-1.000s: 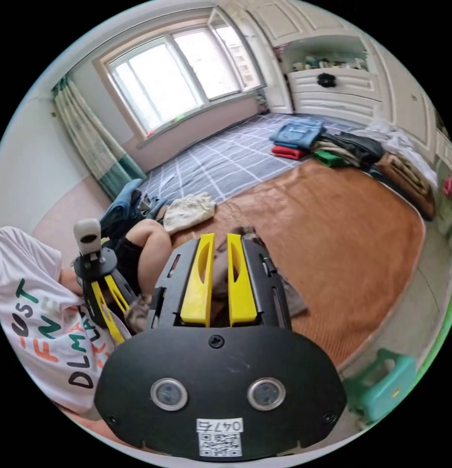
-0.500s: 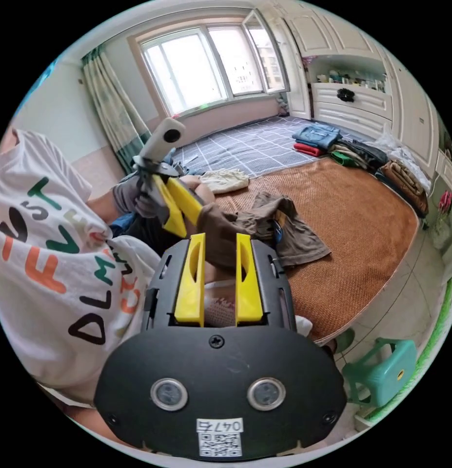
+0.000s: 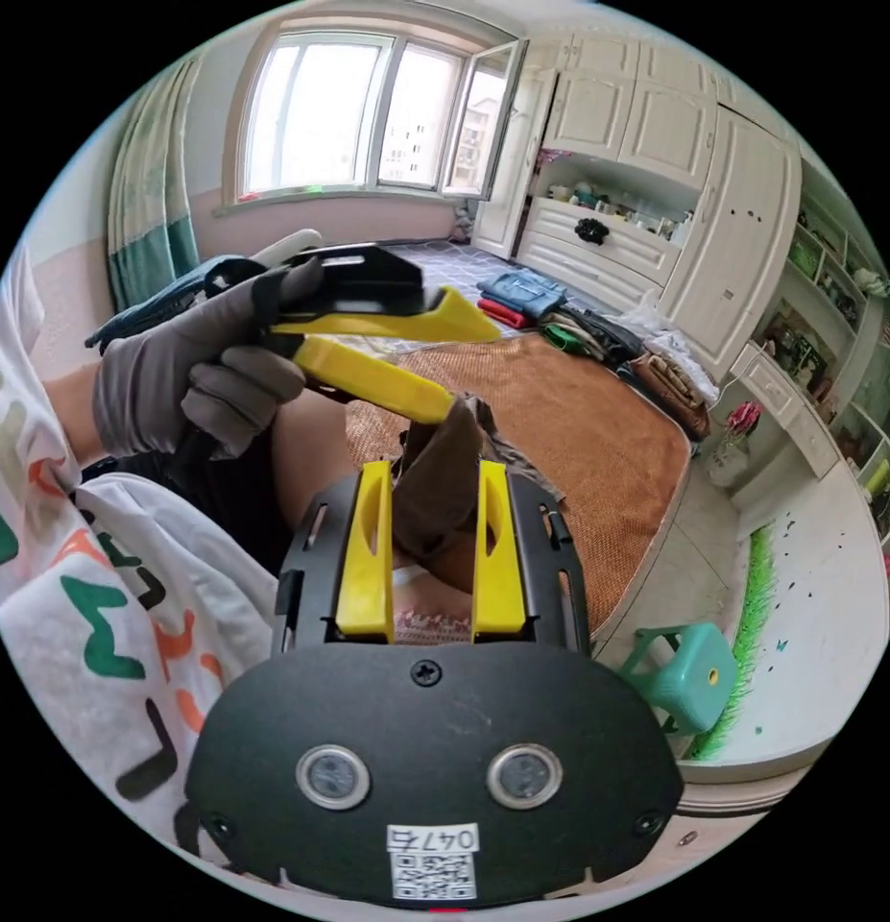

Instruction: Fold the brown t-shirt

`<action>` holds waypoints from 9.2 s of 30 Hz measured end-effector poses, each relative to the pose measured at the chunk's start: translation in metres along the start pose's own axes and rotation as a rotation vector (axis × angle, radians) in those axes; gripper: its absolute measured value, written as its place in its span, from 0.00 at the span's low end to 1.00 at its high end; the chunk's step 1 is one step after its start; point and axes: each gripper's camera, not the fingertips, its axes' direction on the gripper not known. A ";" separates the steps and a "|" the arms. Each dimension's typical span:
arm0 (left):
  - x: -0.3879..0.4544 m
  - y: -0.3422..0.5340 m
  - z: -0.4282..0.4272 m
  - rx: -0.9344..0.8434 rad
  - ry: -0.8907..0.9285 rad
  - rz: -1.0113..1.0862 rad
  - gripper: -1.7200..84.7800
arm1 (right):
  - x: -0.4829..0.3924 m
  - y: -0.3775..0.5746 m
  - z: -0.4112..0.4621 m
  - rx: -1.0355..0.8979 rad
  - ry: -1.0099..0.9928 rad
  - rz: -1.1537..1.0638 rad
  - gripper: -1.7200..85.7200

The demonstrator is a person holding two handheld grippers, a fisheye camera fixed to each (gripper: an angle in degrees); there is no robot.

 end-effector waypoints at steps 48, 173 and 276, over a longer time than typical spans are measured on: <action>0.496 0.036 0.203 -0.024 -1.183 0.889 0.03 | 0.070 -0.055 -0.297 0.280 0.005 0.046 0.02; 0.044 -0.060 0.469 -0.780 -1.246 0.941 0.01 | 0.396 -0.010 0.208 -0.375 -0.315 0.734 0.06; -0.508 0.482 -0.252 0.414 -0.633 -0.606 0.01 | 0.374 0.044 0.342 -0.300 -0.272 0.417 0.01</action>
